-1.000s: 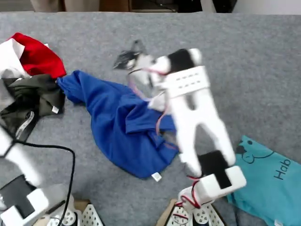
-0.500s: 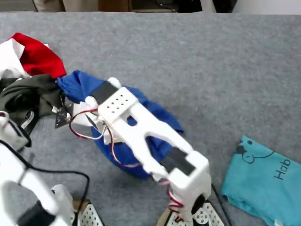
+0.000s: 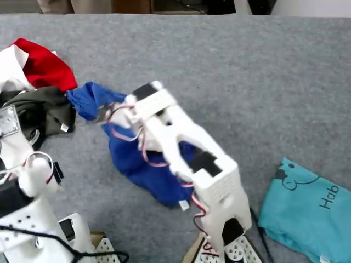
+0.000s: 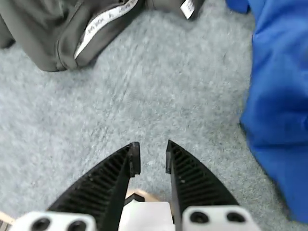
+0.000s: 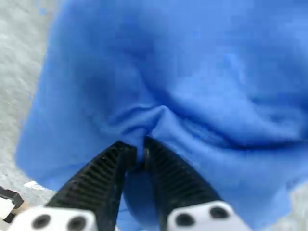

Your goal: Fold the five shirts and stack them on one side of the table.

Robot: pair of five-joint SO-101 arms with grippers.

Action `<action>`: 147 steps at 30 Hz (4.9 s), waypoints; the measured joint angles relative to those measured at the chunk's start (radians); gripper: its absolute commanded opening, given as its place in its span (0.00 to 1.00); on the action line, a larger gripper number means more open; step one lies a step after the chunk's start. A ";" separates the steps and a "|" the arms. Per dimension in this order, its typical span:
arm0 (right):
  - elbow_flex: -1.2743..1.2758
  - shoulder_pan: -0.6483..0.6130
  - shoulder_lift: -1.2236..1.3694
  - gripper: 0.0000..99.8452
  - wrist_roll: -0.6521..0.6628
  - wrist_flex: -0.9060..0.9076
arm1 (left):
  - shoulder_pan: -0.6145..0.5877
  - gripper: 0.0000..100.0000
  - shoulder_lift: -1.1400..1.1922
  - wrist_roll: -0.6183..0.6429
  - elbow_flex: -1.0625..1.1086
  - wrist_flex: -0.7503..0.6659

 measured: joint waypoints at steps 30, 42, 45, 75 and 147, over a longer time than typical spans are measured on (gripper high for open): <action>-0.301 0.724 0.006 0.39 0.106 -0.209 | 0.196 0.21 -0.038 0.003 0.127 -0.230; -0.411 0.839 -0.097 0.28 0.153 0.121 | 0.542 0.21 0.264 0.226 0.109 -0.466; -0.411 0.890 -0.121 0.19 0.161 0.190 | 0.637 0.21 0.450 0.261 0.002 -0.471; 0.017 0.993 -0.121 0.04 -0.193 -0.413 | 0.987 0.02 1.855 0.339 -1.119 -0.526; -0.133 0.506 -0.100 0.00 -0.416 -0.430 | 0.704 0.02 1.625 0.339 -2.016 0.029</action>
